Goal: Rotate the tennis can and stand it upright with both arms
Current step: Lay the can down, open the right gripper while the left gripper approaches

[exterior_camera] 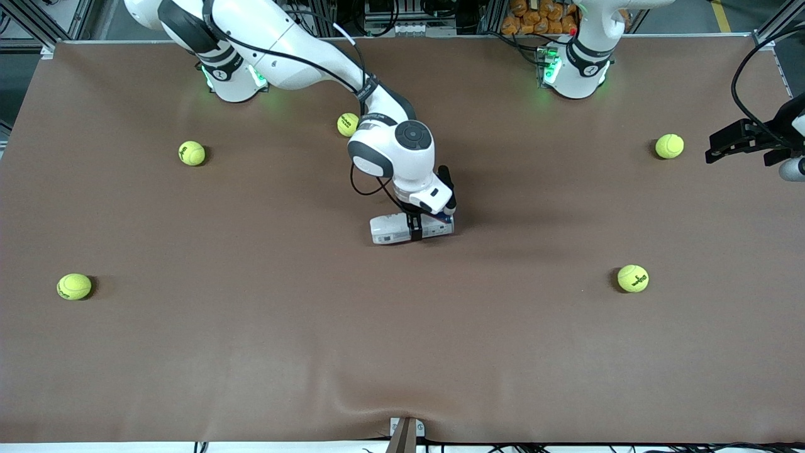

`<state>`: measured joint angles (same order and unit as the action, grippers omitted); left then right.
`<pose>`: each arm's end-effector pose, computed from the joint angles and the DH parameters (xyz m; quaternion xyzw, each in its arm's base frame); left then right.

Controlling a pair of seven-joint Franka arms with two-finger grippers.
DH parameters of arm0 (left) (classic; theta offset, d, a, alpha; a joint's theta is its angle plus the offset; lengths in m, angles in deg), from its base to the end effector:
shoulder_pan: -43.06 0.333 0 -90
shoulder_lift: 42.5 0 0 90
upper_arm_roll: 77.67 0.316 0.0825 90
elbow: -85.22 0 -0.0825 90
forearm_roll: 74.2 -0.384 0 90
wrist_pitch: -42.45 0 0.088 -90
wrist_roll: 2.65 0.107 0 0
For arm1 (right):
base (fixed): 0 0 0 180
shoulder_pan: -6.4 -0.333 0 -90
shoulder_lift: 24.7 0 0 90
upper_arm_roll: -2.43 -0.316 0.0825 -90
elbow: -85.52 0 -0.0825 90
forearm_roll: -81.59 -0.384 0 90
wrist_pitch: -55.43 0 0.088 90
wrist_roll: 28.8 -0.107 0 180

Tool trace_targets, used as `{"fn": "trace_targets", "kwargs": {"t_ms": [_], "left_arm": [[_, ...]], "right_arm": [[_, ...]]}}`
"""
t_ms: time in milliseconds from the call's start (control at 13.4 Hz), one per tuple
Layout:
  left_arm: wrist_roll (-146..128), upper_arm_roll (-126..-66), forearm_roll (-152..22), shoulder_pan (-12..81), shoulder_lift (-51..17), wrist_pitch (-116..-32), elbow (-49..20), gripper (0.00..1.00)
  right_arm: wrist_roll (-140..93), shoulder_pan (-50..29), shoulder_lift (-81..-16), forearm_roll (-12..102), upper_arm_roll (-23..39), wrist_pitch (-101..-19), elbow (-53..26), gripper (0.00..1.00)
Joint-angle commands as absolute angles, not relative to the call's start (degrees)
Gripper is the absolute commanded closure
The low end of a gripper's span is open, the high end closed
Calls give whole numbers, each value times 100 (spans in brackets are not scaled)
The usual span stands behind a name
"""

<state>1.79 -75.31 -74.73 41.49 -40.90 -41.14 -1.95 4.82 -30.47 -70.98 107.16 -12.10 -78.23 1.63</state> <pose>0.5513 0.0083 0.6228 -0.9985 0.0315 0.0454 0.0031 0.4872 0.5430 0.2193 0.6592 0.7463 0.0594 0.0700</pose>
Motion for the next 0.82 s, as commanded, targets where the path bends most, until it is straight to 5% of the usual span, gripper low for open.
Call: {"fn": "trace_targets", "kwargs": {"t_ms": [0, 373, 746], "left_arm": [[210, -7574, -7490, 4174, -4066, -4034, -135, 0], [218, -7574, -7210, 4174, -3943, -4034, -143, 0], [174, -7565, -6253, 4332, -3697, -4034, -380, 0]], "right_arm": [[592, -2972, -6989, 10796, -1312, -7196, 545, 0], [548, -2657, -6155, 9876, -1638, -6463, 713, 0], [75, -1420, -5459, 9680, -1620, -5927, 713, 0]]}}
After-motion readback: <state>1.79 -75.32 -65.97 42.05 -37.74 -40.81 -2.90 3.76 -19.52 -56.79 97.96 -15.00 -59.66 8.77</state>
